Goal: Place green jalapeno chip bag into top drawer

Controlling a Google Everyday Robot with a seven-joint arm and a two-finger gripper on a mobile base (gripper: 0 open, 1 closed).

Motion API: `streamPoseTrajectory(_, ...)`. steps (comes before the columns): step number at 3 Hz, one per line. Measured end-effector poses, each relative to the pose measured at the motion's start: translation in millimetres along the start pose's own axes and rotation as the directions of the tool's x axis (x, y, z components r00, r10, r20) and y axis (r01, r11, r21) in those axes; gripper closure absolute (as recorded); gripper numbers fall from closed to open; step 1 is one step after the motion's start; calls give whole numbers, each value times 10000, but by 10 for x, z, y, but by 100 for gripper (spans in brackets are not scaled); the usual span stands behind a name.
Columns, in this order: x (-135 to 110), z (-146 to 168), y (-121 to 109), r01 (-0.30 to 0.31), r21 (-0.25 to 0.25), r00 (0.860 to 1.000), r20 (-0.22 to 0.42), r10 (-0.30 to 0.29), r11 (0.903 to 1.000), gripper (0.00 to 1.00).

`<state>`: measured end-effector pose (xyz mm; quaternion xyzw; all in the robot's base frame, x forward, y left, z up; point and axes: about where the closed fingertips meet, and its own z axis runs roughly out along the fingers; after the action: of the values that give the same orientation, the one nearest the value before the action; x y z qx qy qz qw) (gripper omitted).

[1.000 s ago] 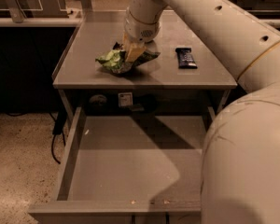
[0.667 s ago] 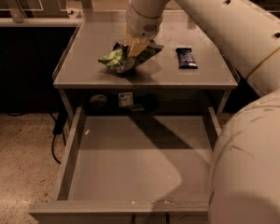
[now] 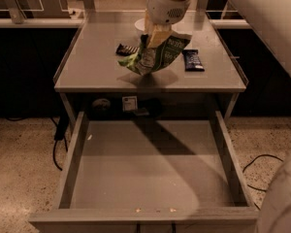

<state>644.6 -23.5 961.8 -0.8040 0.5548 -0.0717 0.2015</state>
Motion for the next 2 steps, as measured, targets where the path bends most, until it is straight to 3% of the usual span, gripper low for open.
streamPoseTrajectory(2,197,-269,660,-953,-244,9953,148,957,9952,100)
